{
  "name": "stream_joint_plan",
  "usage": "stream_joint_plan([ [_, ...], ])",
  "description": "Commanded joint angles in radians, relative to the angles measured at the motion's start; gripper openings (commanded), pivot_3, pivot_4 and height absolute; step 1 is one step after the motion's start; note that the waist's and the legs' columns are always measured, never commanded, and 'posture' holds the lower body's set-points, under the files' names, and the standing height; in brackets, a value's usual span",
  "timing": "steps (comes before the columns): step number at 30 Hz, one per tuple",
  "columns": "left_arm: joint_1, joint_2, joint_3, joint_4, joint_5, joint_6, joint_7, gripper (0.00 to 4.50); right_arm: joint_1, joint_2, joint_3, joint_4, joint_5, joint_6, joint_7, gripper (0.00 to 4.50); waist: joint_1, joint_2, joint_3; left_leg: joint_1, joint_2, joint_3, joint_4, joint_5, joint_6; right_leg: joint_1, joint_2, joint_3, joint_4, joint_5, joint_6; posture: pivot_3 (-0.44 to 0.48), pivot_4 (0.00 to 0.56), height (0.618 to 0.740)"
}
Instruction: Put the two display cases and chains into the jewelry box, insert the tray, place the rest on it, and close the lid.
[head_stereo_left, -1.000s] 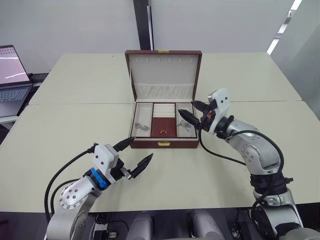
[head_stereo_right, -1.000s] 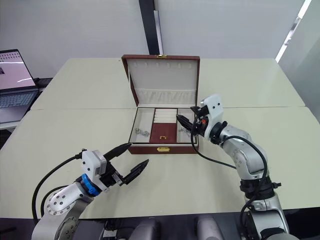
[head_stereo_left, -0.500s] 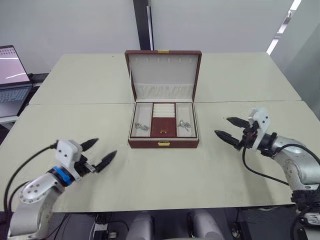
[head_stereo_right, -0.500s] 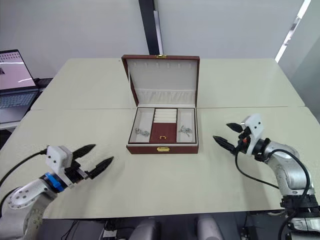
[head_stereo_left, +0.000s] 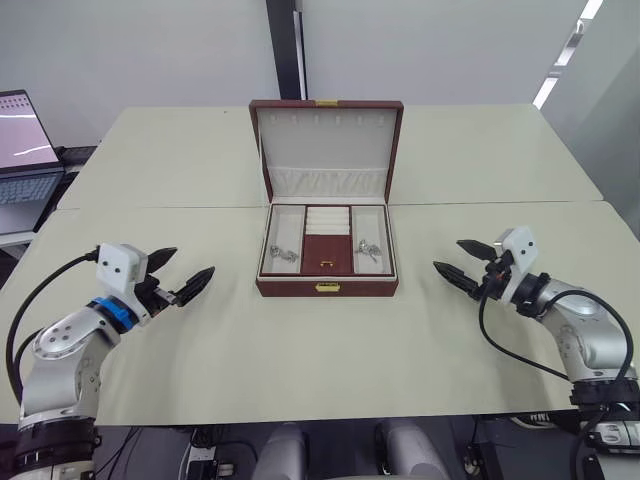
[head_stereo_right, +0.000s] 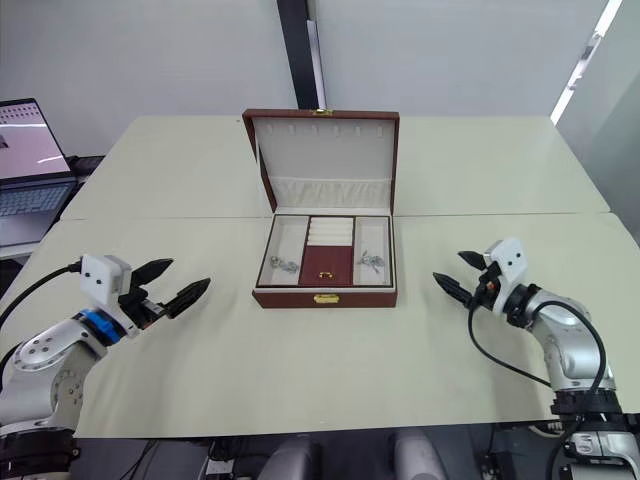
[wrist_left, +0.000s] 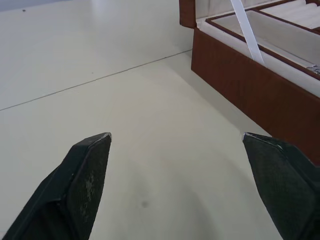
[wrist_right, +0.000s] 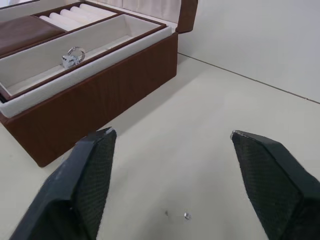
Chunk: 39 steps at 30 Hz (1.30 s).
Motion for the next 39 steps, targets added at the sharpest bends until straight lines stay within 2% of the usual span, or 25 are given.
stream_joint_plan([
  [1, -0.066, -0.001, -0.032, 0.038, 0.027, 0.018, 0.006, 3.44, -0.052, 0.026, 0.032, -0.002, -0.039, -0.009, -0.038, 2.73, 0.000, 0.000, 0.000, 0.000, 0.000, 0.000, 0.000, 0.000, 0.000, 0.000, 0.000, 0.000, 0.000, 0.000, 0.000, 0.000, 0.150, 0.740],
  [5, -0.122, -0.022, -0.078, 0.093, 0.059, 0.014, 0.003, 2.39, -0.111, 0.077, 0.075, 0.052, -0.083, -0.023, -0.072, 1.86, 0.000, 0.000, 0.000, 0.000, 0.000, 0.000, 0.000, 0.000, 0.000, 0.000, 0.000, 0.000, 0.000, 0.000, 0.000, 0.000, 0.150, 0.740],
  [12, -0.242, -0.104, -0.160, 0.159, 0.111, 0.010, 0.013, 0.11, -0.213, 0.169, 0.137, 0.161, -0.145, -0.052, -0.112, 0.10, 0.001, 0.000, 0.000, -0.001, 0.000, 0.000, 0.001, 0.000, 0.000, -0.001, 0.000, 0.000, 0.001, 0.000, 0.000, 0.000, 0.150, 0.740],
  [17, -0.274, -0.148, -0.199, 0.158, 0.119, 0.023, 0.005, 0.03, -0.239, 0.201, 0.153, 0.174, -0.154, -0.050, -0.100, 0.03, -0.002, 0.000, 0.000, -0.001, -0.001, 0.000, 0.001, 0.000, 0.000, -0.002, -0.001, 0.000, 0.000, 0.000, 0.000, 0.000, 0.150, 0.740],
  [23, -0.245, -0.157, -0.218, 0.118, 0.105, 0.039, -0.031, 0.03, -0.233, 0.208, 0.161, 0.143, -0.139, -0.024, -0.073, 0.03, -0.006, 0.000, 0.000, -0.001, 0.000, 0.000, 0.001, 0.000, 0.000, -0.002, -0.001, 0.000, 0.001, 0.000, 0.000, 0.000, 0.150, 0.740],
  [30, -0.126, -0.133, -0.213, -0.060, 0.038, 0.139, -0.099, 0.03, -0.133, 0.185, 0.166, -0.024, -0.075, 0.077, -0.006, 0.03, -0.006, 0.000, 0.000, -0.002, -0.001, 0.000, 0.000, 0.000, 0.000, -0.002, -0.001, 0.000, 0.000, 0.000, 0.000, 0.000, 0.150, 0.740],
  [39, 0.004, -0.112, -0.215, -0.240, -0.009, 0.245, -0.120, 0.03, 0.001, 0.159, 0.182, -0.230, -0.015, 0.197, 0.005, 0.03, -0.006, 0.000, 0.000, -0.001, -0.001, 0.000, 0.000, 0.000, 0.000, -0.002, -0.002, 0.000, 0.000, 0.000, 0.000, 0.000, 0.150, 0.740],
])
